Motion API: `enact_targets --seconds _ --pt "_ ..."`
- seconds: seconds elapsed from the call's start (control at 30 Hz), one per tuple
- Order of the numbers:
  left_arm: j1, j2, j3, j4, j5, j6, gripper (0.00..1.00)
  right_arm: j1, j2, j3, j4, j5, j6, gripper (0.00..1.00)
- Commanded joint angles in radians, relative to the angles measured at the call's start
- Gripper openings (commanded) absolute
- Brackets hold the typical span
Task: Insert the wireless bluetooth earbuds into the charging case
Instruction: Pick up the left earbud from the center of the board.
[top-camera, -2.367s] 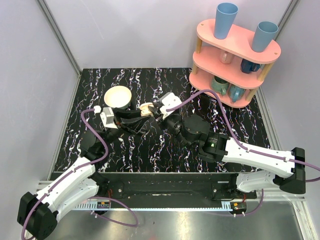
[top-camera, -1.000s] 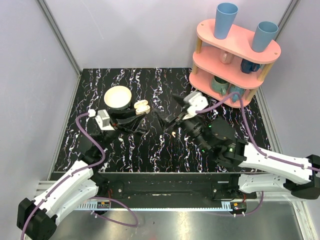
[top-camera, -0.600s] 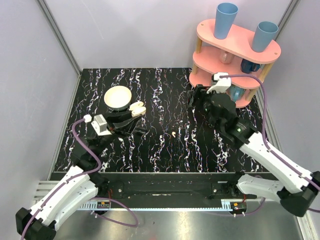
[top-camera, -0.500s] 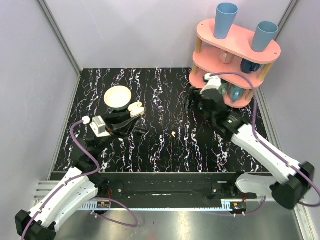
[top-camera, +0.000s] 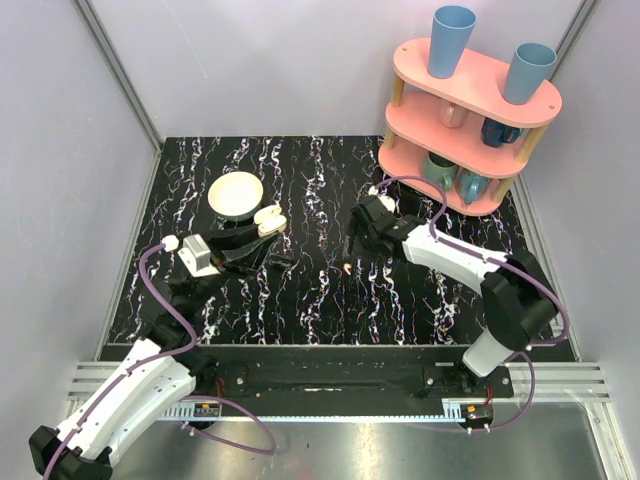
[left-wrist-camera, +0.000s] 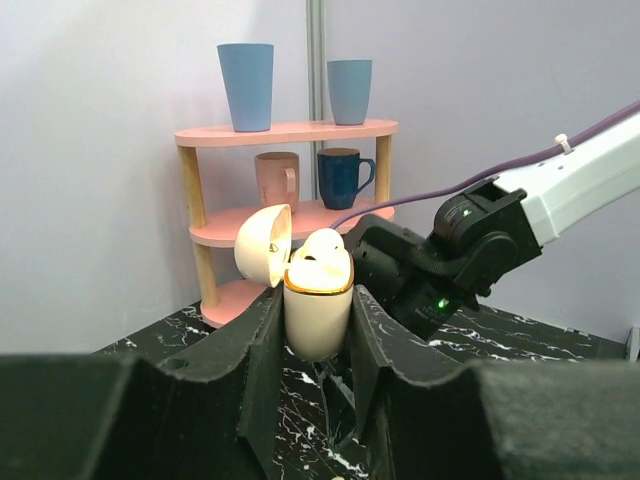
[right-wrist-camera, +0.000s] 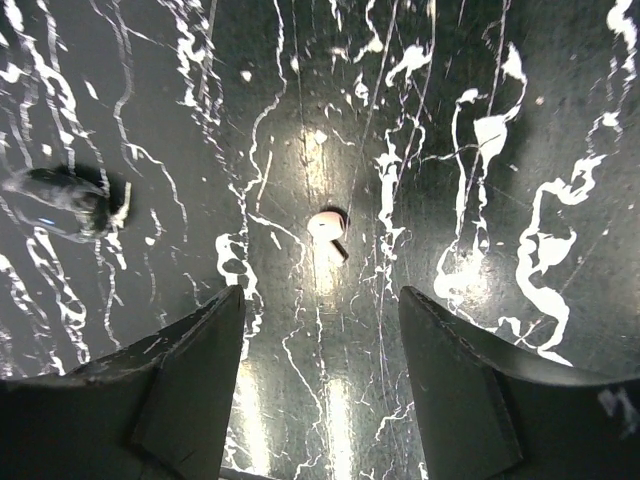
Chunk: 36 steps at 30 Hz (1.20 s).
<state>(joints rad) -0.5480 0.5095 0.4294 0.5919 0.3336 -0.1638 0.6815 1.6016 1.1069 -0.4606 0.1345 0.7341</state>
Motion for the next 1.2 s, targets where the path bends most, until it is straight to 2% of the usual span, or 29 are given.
enact_targets --seconds 0.0,0.33,0.53,1.17 --pt "0.003 -0.009 0.003 0.003 -0.021 0.030 0.00 0.038 0.064 0.044 0.000 0.048 0.054 0.69" --pt "0.003 -0.022 -0.009 0.008 -0.022 0.023 0.00 0.062 0.175 0.108 -0.001 0.152 0.044 0.60" --pt "0.002 -0.023 -0.012 0.013 -0.021 0.018 0.00 0.069 0.228 0.148 -0.016 0.158 0.025 0.54" --pt "0.003 -0.022 -0.017 0.017 -0.016 0.014 0.00 0.099 0.296 0.182 -0.062 0.224 0.051 0.47"
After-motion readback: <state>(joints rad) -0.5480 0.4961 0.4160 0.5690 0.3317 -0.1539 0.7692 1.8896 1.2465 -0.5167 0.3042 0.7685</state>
